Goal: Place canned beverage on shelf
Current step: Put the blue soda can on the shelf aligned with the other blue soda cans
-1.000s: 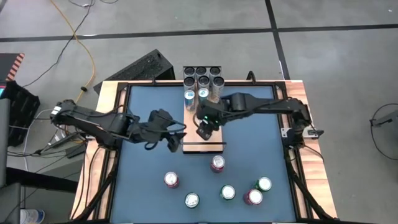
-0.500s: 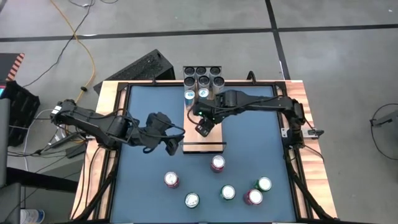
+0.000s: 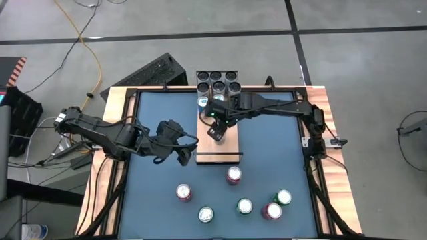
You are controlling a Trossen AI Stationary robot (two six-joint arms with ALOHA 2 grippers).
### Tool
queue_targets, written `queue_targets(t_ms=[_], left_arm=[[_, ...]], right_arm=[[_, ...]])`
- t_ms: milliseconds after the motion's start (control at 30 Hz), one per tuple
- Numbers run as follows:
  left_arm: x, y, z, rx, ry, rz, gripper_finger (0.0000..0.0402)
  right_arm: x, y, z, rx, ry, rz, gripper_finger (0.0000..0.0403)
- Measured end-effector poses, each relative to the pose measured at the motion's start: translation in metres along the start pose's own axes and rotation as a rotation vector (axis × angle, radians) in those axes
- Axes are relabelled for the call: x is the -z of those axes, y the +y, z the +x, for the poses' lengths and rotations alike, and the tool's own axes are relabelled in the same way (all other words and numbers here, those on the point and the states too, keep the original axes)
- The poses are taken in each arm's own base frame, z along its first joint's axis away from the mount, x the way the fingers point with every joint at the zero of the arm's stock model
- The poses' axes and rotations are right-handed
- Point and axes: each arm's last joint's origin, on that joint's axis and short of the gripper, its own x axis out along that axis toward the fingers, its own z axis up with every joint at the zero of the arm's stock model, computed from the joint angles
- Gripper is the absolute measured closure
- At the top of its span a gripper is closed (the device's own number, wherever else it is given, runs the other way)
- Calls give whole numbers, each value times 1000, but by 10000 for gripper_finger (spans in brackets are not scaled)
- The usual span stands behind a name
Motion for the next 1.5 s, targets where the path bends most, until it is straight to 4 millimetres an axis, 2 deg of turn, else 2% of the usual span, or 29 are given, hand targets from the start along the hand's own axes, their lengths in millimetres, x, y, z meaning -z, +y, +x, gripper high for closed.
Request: queue_targets(t_ms=[367, 533, 867, 1167, 1500], left_arm=[[1, 1, 0, -7, 7, 21, 71], [1, 1, 0, -10, 11, 58, 71], [1, 2, 0, -29, 1, 95, 71], [3, 3, 0, -40, 14, 101, 71], [3, 3, 0, -42, 17, 101, 72]], right_arm=[[-11, -14, -18, -64, 19, 83, 137], [-14, -14, -19, -137, 20, -16, 137], [-29, -16, -20, -351, -32, -11, 137], [-22, -19, -19, -331, 31, -67, 137], [-22, -23, -18, -259, 27, -36, 137]])
